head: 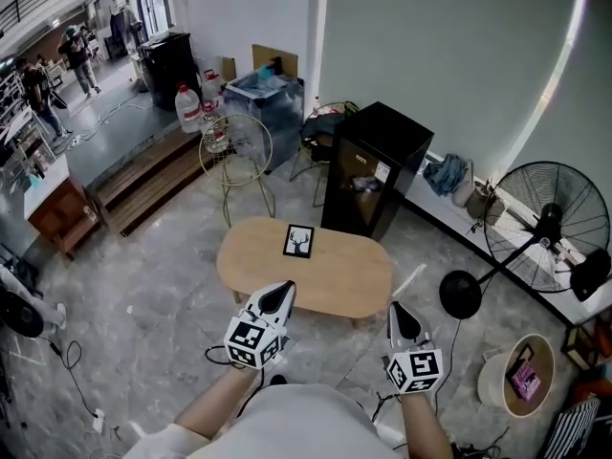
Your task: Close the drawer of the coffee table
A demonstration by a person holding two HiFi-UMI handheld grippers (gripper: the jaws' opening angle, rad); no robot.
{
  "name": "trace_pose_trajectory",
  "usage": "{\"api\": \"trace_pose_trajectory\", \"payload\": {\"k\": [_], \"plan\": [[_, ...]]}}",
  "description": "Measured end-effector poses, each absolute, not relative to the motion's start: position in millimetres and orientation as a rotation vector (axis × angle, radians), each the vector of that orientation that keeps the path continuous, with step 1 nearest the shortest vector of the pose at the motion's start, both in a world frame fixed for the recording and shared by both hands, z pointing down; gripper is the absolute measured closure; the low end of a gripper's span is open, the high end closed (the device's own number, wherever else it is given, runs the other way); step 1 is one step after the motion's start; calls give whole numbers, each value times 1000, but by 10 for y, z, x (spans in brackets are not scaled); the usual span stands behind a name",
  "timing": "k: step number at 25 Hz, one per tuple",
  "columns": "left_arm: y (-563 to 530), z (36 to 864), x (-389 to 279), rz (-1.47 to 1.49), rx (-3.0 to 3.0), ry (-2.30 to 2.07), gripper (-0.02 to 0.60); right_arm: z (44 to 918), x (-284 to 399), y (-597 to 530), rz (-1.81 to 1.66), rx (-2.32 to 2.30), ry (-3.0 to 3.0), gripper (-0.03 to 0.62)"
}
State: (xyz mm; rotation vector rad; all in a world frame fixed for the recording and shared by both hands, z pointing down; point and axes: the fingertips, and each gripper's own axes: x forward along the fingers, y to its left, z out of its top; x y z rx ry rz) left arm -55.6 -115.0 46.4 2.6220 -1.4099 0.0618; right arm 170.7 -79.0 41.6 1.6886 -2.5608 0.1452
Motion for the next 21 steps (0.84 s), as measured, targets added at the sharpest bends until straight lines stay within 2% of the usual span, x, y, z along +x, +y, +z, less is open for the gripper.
{"api": "trace_pose_trajectory", "payload": {"k": [21], "plan": [[-989, 434, -628, 53, 2637, -1382, 575, 393, 1565, -632, 154, 1707, -2563, 583]]}}
